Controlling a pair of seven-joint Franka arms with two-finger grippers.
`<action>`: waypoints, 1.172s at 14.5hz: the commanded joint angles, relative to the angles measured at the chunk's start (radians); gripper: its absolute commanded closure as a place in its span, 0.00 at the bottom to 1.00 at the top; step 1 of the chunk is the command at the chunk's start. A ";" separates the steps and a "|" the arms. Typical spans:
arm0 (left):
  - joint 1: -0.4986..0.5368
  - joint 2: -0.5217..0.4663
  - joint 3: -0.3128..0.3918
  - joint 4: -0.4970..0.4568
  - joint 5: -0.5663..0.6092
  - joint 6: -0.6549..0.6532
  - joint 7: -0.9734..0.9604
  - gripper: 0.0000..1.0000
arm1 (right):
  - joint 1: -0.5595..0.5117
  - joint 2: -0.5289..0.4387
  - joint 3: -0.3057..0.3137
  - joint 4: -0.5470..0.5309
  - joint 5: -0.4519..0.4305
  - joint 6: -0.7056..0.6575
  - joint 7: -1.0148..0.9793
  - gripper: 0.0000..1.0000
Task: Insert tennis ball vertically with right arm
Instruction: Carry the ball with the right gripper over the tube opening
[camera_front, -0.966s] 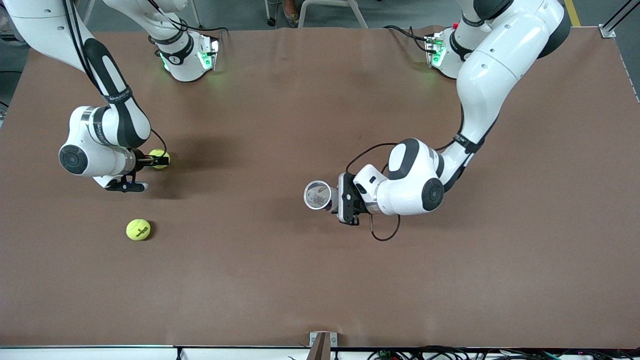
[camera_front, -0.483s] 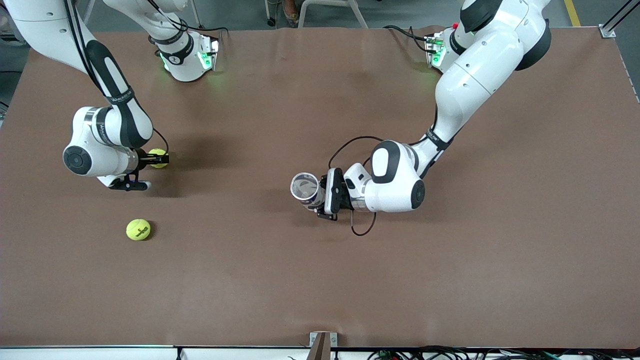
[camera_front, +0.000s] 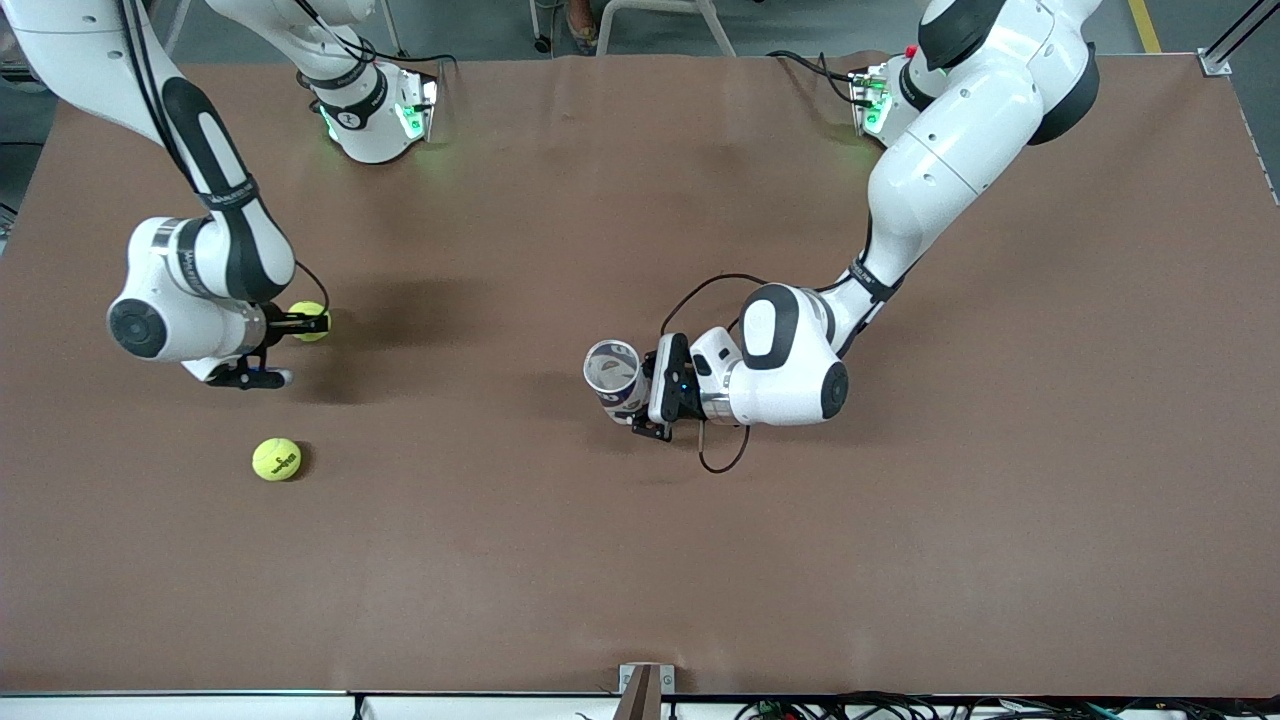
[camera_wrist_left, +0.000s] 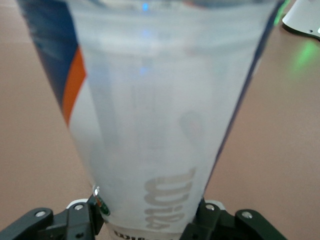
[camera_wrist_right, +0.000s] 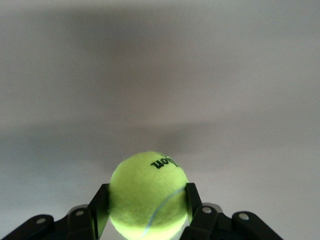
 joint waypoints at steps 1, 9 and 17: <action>-0.004 0.046 -0.003 0.020 -0.025 0.012 0.065 0.34 | 0.023 -0.013 0.014 0.269 0.001 -0.237 0.000 0.68; -0.018 0.052 0.000 0.020 -0.022 0.021 0.073 0.34 | 0.247 -0.002 0.016 0.568 0.372 -0.258 0.010 0.72; -0.003 0.050 0.003 0.020 -0.020 0.021 0.078 0.34 | 0.463 0.088 0.016 0.571 0.531 0.131 0.195 0.73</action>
